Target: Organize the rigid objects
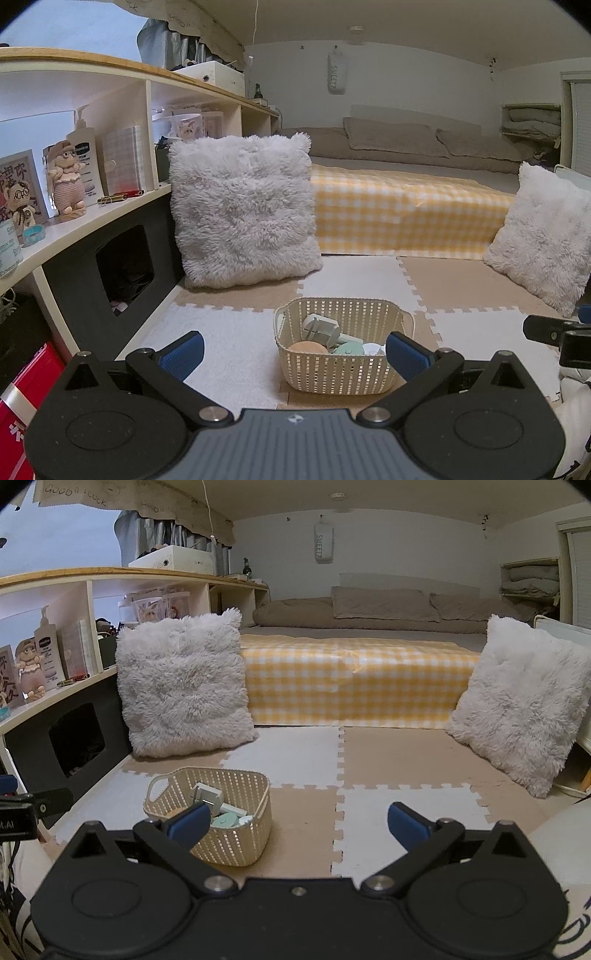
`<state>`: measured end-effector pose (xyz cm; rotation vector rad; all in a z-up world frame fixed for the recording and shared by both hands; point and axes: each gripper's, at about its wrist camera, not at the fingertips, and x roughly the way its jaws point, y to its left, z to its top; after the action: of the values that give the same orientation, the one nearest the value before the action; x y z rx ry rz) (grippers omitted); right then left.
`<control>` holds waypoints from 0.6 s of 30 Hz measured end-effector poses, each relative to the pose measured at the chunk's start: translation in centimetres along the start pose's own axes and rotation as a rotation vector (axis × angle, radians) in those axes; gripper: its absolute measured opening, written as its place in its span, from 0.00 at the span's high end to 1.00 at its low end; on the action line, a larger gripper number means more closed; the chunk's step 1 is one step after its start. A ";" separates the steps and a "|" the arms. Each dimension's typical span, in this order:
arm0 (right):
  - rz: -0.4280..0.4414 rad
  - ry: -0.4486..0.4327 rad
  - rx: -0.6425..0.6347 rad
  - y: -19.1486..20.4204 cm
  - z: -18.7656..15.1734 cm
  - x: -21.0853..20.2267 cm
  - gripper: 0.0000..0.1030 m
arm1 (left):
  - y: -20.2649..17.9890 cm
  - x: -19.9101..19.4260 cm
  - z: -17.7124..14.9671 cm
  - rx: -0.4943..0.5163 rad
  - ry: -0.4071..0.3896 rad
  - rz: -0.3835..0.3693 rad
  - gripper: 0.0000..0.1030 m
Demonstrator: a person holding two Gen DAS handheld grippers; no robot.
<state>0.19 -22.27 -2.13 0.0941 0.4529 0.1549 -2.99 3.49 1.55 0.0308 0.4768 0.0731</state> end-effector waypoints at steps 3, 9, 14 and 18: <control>0.002 0.000 -0.002 0.0 0.0 0.0 0.00 | 0.0 0.0 0.0 -0.001 0.000 0.000 0.00; -0.001 -0.002 -0.011 0.3 0.0 -0.1 0.00 | 0.0 0.1 0.0 -0.003 0.004 -0.001 0.00; -0.003 -0.002 -0.011 0.3 0.0 -0.1 0.00 | 0.0 0.1 0.0 -0.003 0.004 0.000 0.00; -0.003 -0.002 -0.009 0.3 0.0 -0.1 0.00 | 0.0 0.1 0.0 -0.003 0.004 -0.001 0.00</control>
<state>0.04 -21.95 -2.07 0.0847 0.4507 0.1536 -2.94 3.53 1.49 0.0271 0.4804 0.0734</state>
